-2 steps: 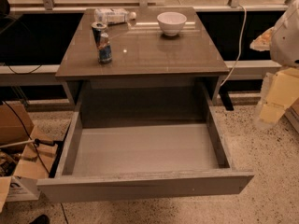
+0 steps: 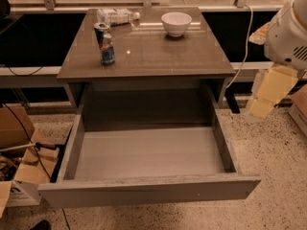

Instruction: Place redbull can into top drawer

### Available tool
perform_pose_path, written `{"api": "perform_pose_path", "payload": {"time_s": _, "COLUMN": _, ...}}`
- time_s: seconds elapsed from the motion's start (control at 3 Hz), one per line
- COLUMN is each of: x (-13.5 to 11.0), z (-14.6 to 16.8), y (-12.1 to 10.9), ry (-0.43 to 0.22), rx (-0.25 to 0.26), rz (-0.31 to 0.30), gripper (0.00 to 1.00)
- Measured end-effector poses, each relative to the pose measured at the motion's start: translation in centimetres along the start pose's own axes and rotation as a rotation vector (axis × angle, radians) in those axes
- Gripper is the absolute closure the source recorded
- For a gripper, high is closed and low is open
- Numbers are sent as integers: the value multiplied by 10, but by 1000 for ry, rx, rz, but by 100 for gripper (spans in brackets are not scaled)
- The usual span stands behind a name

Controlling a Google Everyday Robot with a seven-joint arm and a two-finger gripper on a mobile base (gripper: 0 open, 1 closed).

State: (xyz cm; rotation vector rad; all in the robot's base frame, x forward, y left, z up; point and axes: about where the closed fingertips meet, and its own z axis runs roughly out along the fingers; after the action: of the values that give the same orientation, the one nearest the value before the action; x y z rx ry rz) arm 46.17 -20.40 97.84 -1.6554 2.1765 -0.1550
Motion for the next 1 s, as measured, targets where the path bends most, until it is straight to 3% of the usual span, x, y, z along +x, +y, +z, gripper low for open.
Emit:
{"api": "perform_pose_path", "payload": {"time_s": 0.33, "x": -1, "z": -1, "y": -1, "ry": -3, "rx": 6, "rz": -1, "gripper": 0}}
{"api": "perform_pose_path", "payload": {"time_s": 0.67, "x": -11, "z": 11, "y": -3, "ry": -20, "rx": -28, "rz": 19, "gripper": 0}}
{"api": "perform_pose_path", "payload": {"time_s": 1.0, "x": -59, "z": 33, "y": -17, "ry": -127, "rx": -43, "rz": -4, "gripper": 0}}
